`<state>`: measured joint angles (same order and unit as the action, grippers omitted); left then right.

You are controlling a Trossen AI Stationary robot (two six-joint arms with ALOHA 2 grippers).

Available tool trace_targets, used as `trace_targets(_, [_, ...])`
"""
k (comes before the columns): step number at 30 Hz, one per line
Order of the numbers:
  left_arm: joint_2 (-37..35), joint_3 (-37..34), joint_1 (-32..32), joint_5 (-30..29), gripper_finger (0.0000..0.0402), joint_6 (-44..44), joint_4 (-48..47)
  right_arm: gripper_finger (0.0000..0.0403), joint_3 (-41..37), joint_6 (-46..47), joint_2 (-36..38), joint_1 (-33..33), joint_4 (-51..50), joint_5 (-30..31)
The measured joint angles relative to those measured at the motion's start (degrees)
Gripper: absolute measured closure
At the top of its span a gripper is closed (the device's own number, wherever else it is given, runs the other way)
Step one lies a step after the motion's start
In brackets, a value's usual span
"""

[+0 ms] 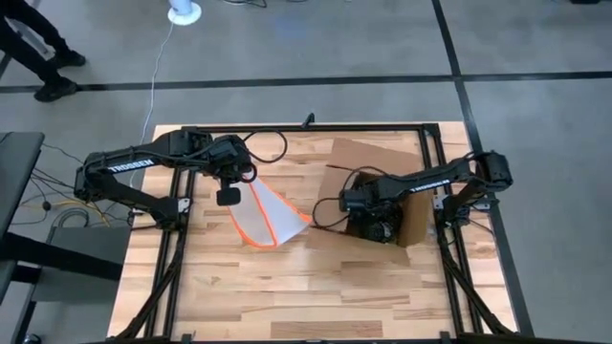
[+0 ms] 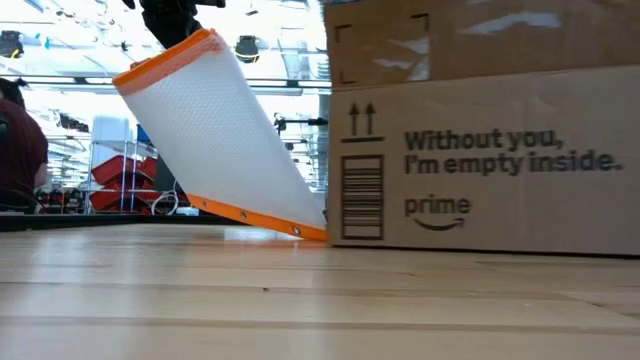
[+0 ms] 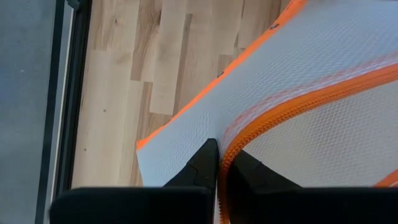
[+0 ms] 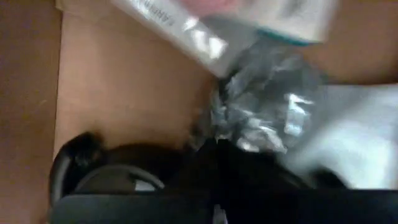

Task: Unpack boxes
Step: Put the black mask into the white zip bag

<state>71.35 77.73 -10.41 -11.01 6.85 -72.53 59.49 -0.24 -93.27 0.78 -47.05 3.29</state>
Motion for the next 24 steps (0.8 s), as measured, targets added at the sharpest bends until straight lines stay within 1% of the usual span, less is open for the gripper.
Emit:
trace_targets(7, [0.0, 0.0, 0.0, -0.1, 0.0401, 0.4, 0.0, 0.0403, 13.9, -3.2, 0.9, -0.1, -13.2, 6.5])
trace_targets(10, [0.0, 0.0, 0.0, -0.1, 0.0402, 0.5, 0.0, 0.0403, 15.6, -3.7, 1.3, -1.3, -17.8, 9.8])
trace_targets(15, [0.0, 0.0, 0.0, -0.1, 0.0401, 0.6, 0.0, 0.0403, 15.5, -3.7, 1.3, -3.9, -26.7, 10.4])
trace_targets(17, [0.0, 0.0, 0.0, -0.1, 0.0401, 0.9, 0.0, 0.0403, 15.5, -3.0, 1.4, -4.6, -26.5, 10.4])
trace_targets(21, [0.0, 0.0, 0.0, -0.1, 0.0402, 0.9, 0.0, 0.0403, 15.5, -2.9, 1.4, -4.8, -23.1, 10.0])
trace_targets(24, [0.0, 0.0, 0.0, -0.1, 0.0401, 0.9, -0.1, 0.0403, 15.5, -3.2, 1.5, -4.7, -20.8, 7.0])
